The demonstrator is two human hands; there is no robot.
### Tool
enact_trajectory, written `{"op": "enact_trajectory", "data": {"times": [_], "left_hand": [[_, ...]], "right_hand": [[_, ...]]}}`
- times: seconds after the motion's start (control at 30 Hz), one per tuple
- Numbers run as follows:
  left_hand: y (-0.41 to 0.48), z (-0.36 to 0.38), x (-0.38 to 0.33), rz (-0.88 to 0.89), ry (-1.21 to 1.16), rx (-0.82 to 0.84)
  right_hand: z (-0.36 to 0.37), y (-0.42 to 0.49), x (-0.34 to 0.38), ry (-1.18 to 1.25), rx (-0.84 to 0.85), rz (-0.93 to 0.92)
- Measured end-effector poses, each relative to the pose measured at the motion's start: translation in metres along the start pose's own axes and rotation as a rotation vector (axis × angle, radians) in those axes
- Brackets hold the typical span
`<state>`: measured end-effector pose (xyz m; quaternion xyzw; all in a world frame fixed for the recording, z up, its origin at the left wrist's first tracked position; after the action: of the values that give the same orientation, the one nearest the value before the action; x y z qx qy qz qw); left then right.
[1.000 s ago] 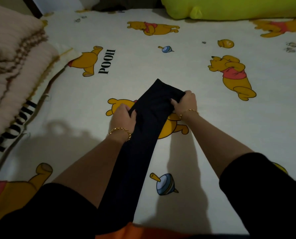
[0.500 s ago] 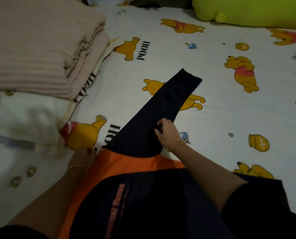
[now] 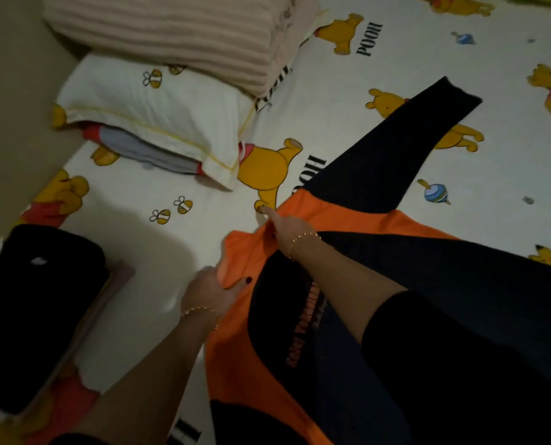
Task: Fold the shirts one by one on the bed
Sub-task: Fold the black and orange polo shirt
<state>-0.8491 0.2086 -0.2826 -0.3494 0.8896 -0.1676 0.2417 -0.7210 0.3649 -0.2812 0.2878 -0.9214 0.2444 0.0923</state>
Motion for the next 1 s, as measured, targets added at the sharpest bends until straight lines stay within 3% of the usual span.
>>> {"op": "enact_trajectory", "data": {"times": [0.07,0.17,0.4,0.53,0.77,0.9,1.0], "left_hand": [[-0.011,0.006,0.003,0.101,0.013,-0.068],[-0.01,0.0,0.011,0.144,-0.058,-0.19],[-0.005,-0.001,0.049,0.121,-0.119,-0.204],[-0.033,-0.001,0.052,0.281,0.032,-0.335],[-0.096,0.026,0.062,0.617,0.102,0.022],[-0.135,0.044,0.073,0.766,0.283,0.221],[-0.159,0.053,0.086,0.836,0.496,0.269]], "right_hand": [[0.004,0.006,0.011,-0.038,-0.01,0.031],[0.005,0.014,0.024,0.09,-0.139,0.084],[0.042,-0.023,0.029,0.287,-0.278,0.104],[0.066,-0.084,0.017,0.229,-0.383,0.151],[0.128,-0.229,-0.002,0.087,-0.348,0.265],[0.151,-0.304,-0.006,0.1,-0.294,0.327],[0.169,-0.36,-0.007,0.098,-0.25,0.35]]}}
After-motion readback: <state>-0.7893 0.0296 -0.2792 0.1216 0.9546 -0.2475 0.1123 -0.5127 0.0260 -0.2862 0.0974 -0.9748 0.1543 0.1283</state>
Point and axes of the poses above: each hand's wrist, its own y-axis towards the middle knuckle, its own z-axis out of the palm, x = y × z, the point moved 1 cm from there along y, towards the middle knuckle
